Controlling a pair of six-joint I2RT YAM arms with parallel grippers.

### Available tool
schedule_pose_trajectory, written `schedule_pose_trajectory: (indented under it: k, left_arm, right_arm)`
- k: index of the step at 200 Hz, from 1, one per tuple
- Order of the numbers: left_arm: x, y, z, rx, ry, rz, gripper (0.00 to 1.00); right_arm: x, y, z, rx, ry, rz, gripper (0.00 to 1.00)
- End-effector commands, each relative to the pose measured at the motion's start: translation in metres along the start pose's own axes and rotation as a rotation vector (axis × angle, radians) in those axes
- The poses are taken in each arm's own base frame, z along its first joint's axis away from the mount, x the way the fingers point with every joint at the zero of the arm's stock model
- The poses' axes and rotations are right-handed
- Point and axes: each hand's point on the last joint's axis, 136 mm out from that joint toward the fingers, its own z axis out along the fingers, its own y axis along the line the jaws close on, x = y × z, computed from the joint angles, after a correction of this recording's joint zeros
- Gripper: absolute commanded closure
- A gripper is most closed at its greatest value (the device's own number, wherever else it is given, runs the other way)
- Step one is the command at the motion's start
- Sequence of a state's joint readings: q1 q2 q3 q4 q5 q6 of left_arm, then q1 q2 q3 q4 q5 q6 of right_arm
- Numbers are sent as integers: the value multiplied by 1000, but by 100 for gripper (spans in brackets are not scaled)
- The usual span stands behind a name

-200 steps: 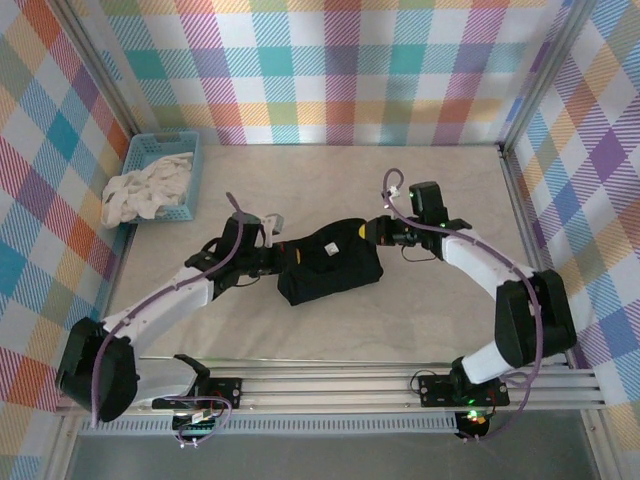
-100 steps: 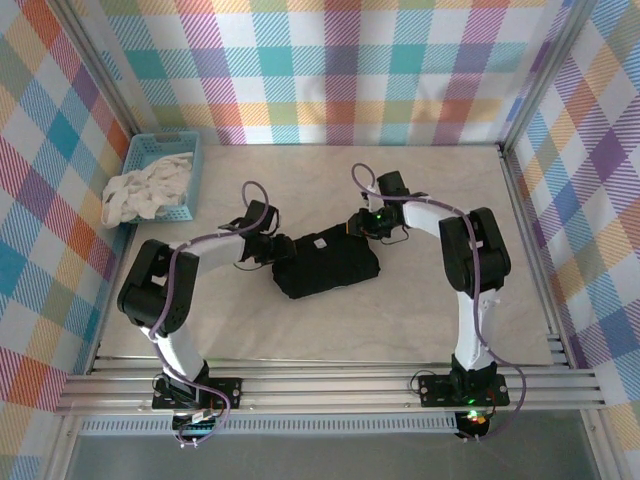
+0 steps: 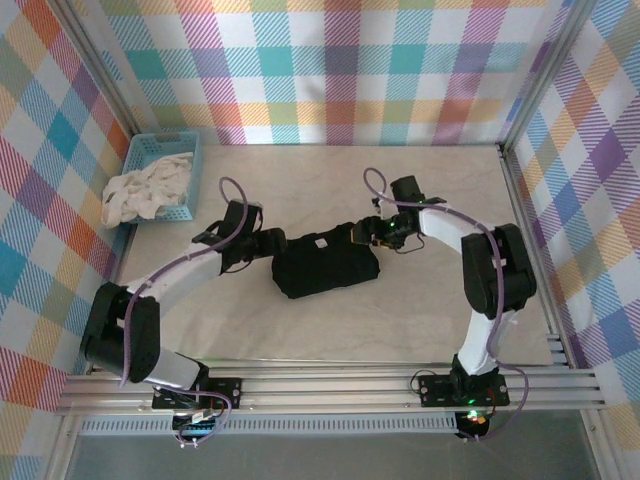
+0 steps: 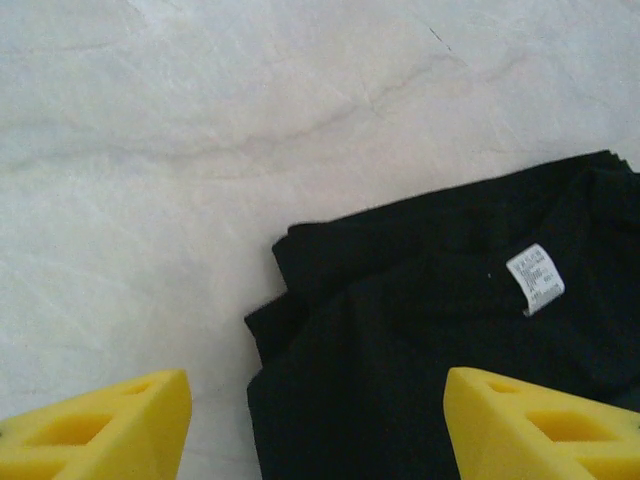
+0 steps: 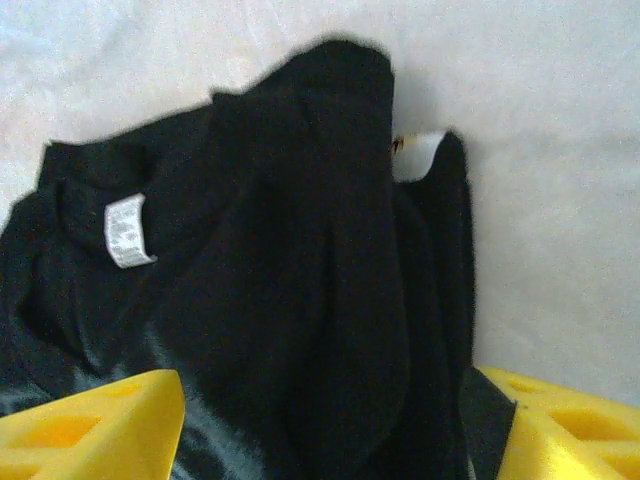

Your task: Fold the inside-out t-shirt

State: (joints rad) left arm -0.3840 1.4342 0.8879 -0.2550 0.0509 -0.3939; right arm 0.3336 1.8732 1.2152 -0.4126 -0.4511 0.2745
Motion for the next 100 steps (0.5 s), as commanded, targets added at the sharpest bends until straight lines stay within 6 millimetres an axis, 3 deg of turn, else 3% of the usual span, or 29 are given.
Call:
schedule_pose_trajectory:
  k: [1,28,56,82,100]
  left_arm:
    - [13,2,-3,7,27,-17,32]
    - [22,8,-12,-13,41,-15,32]
    - [24,8,-18,-1,34,-21,32]
    - [24,9,-30,-2,21,-18,32]
    - [21,9,-42,-6,-1,-10,32]
  right_arm:
    - [20,9,25,-54,97,24,25]
    - [29,24,39,-92,125,8,35]
    - [20,13,37,-43,91,10,74]
    - [4,-3,13,-24,27,19,99]
    - [-5,-26,-17,65,-20,-10,100]
